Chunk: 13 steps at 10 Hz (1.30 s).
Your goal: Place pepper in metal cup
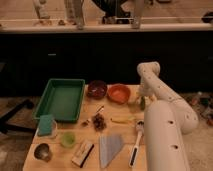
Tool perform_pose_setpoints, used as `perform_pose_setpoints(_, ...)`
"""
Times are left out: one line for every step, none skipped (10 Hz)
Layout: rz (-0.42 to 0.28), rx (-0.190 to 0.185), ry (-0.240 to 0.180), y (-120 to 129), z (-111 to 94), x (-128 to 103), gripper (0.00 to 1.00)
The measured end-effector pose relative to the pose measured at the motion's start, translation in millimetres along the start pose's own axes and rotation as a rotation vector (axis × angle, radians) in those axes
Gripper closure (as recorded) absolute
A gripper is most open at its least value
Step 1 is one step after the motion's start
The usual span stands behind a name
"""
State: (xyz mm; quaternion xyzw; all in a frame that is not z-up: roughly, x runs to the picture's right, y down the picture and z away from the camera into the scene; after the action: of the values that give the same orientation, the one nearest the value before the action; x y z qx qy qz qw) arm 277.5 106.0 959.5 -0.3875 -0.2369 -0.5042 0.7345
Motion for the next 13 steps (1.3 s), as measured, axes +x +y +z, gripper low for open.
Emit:
perform_pose_setpoints(0.0, 0.004, -0.007, 0.4, 1.3, 0.6, 0.29)
perform_pose_setpoints(0.002, 0.013, -0.012, 1.4, 1.9, 0.7, 0.38)
perform_pose_setpoints(0.001, 0.019, -0.013, 0.9, 1.6, 1.1, 0.49)
perform_pose_setpoints(0.001, 0.024, -0.015, 1.1, 1.1, 1.4, 0.59)
perform_pose_setpoints(0.002, 0.03, -0.015, 2.3, 0.3, 1.8, 0.67)
perform_pose_setpoints(0.003, 0.036, -0.016, 4.2, -0.6, 2.2, 0.79)
perform_pose_setpoints(0.002, 0.04, -0.019, 5.5, 0.1, 2.0, 0.91)
perform_pose_setpoints(0.0, 0.042, -0.019, 6.2, 0.5, 2.0, 0.96)
perform_pose_setpoints(-0.002, 0.044, -0.019, 6.9, 0.6, 2.0, 1.0)
perform_pose_setpoints(-0.002, 0.046, -0.019, 8.7, 0.6, 1.7, 1.0)
perform_pose_setpoints(-0.001, 0.049, -0.017, 9.3, 0.0, 1.7, 1.0)
perform_pose_setpoints(-0.001, 0.05, -0.014, 8.7, -0.8, 1.6, 1.0)
perform_pose_setpoints(0.003, 0.05, -0.007, 7.4, -2.4, 1.5, 1.0)
